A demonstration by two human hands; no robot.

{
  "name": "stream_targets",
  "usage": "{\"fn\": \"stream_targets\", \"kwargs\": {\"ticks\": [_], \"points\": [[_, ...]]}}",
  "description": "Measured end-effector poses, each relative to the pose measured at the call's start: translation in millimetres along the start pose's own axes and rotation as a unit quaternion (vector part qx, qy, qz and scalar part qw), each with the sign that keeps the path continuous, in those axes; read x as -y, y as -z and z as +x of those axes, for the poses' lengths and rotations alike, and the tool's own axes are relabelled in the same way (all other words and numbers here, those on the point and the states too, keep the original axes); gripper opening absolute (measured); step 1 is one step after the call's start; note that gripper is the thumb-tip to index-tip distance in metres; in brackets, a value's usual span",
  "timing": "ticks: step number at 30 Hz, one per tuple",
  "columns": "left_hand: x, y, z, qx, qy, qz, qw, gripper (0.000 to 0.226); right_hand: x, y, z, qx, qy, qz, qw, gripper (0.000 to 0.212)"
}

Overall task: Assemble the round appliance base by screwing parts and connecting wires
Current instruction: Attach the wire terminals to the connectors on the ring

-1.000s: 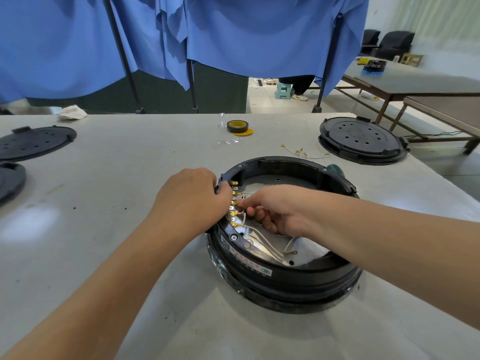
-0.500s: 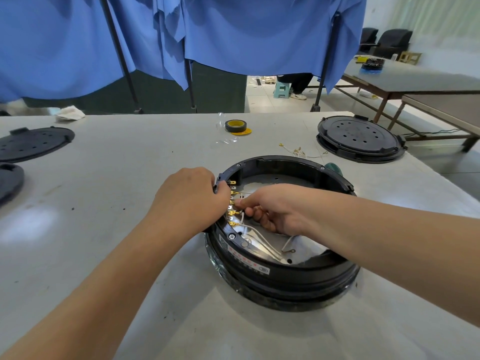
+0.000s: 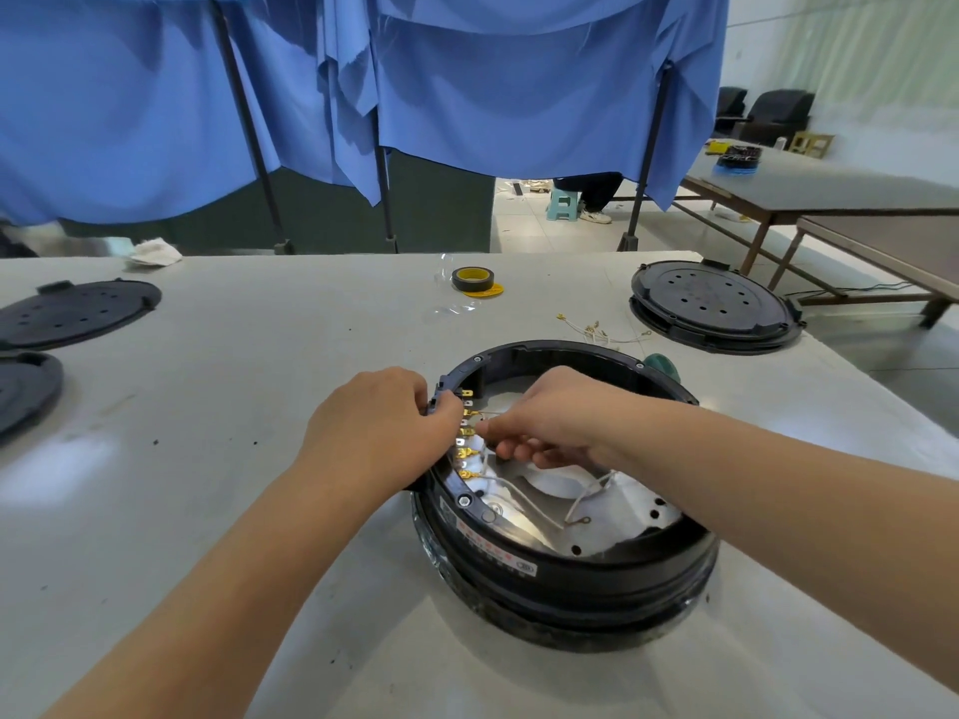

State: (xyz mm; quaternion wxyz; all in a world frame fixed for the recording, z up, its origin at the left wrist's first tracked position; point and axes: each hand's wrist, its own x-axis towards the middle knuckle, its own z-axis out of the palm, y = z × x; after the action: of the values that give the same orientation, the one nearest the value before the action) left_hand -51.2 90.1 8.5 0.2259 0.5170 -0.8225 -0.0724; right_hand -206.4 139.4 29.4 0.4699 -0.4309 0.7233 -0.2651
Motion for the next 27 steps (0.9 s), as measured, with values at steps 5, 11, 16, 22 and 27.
{"fn": "stream_targets", "kwargs": {"ticks": [5,11,16,22,27], "points": [[-0.2,5.9,7.8,0.019,0.029,0.049,0.998,0.038,2.6,22.4,-5.1,-0.052,0.08,-0.105,0.99,0.017],[-9.3,3.9,24.4,0.055,-0.015,-0.03,0.998,0.045,3.1,67.5,-1.4,-0.215,0.192,-0.289,0.913,0.013],[-25.4,-7.8,34.2,0.079,-0.051,-0.049,0.994,0.038,-13.2,106.1,31.4,-0.283,0.183,-0.248,0.908,0.01],[-24.8,-15.7,30.9,0.077,-0.038,-0.078,0.993,0.031,-26.4,124.9,68.5,-0.178,0.086,-0.263,0.944,0.015],[-25.3,-16.2,29.9,0.07,-0.044,-0.073,0.994,0.031,-20.5,121.3,76.8,-0.083,0.059,-0.288,0.952,0.027]]}}
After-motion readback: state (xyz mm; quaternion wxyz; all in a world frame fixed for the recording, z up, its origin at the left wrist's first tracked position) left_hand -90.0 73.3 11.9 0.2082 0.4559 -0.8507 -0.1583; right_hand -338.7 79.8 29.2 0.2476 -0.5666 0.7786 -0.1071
